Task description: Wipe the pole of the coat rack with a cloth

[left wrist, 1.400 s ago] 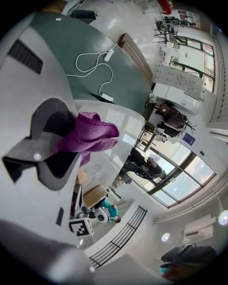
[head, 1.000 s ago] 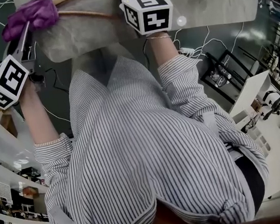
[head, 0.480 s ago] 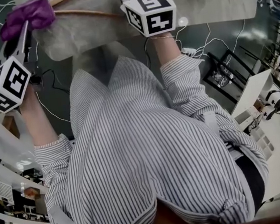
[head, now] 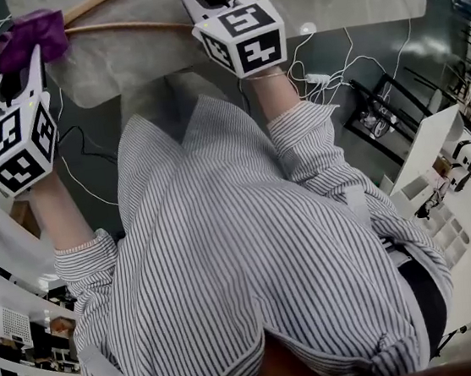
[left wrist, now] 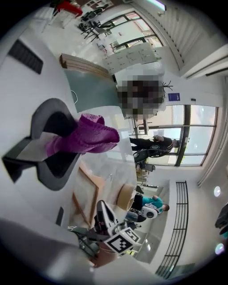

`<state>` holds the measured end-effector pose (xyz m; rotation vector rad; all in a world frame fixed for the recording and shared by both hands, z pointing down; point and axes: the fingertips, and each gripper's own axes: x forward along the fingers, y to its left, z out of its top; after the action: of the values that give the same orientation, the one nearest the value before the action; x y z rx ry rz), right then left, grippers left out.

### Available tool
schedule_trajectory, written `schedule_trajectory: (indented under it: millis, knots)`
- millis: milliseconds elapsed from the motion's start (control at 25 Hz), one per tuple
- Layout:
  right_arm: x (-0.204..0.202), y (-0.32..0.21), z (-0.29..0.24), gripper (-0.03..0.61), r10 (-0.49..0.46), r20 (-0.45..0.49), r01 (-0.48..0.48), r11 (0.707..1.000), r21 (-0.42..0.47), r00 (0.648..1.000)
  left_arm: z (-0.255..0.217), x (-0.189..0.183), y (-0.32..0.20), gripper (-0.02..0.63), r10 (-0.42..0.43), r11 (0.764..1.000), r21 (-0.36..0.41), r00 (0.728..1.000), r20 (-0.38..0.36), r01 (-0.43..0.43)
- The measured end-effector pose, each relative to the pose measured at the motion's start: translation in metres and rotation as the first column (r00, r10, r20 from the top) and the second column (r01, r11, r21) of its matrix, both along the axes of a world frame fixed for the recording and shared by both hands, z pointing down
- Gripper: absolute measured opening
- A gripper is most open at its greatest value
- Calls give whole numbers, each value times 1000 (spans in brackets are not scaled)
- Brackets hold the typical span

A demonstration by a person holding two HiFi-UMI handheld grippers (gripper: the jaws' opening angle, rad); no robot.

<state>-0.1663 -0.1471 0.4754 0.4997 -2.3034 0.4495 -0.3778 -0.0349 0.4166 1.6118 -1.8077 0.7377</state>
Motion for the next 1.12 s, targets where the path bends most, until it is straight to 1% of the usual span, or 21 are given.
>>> schedule_trajectory:
  millis: [160, 320, 520, 720, 880, 1120]
  knots:
    - [15, -2, 3, 17, 28, -12, -28, 1000, -2, 1000, 12, 25, -11, 94, 73, 997, -38, 997, 13, -72]
    - [35, -5, 9, 17, 65, -38, -65, 998, -1, 997, 24, 50, -20, 94, 146, 987, -79, 988, 45, -142]
    - [56, -6, 14, 17, 116, -44, -117, 993, -24, 992, 40, 76, -24, 94, 210, 972, -112, 978, 4, -208]
    - [77, -9, 14, 17, 159, -41, -160, 987, -29, 986, 52, 97, -27, 94, 240, 961, -134, 970, -25, -242]
    - [97, -10, 16, 17, 196, -40, -198, 979, -44, 980, 55, 115, -31, 94, 253, 958, -129, 966, -49, -257]
    - [124, -6, 20, 17, 240, -46, -243, 968, -69, 970, 58, 143, -38, 94, 293, 945, -127, 953, -84, -302]
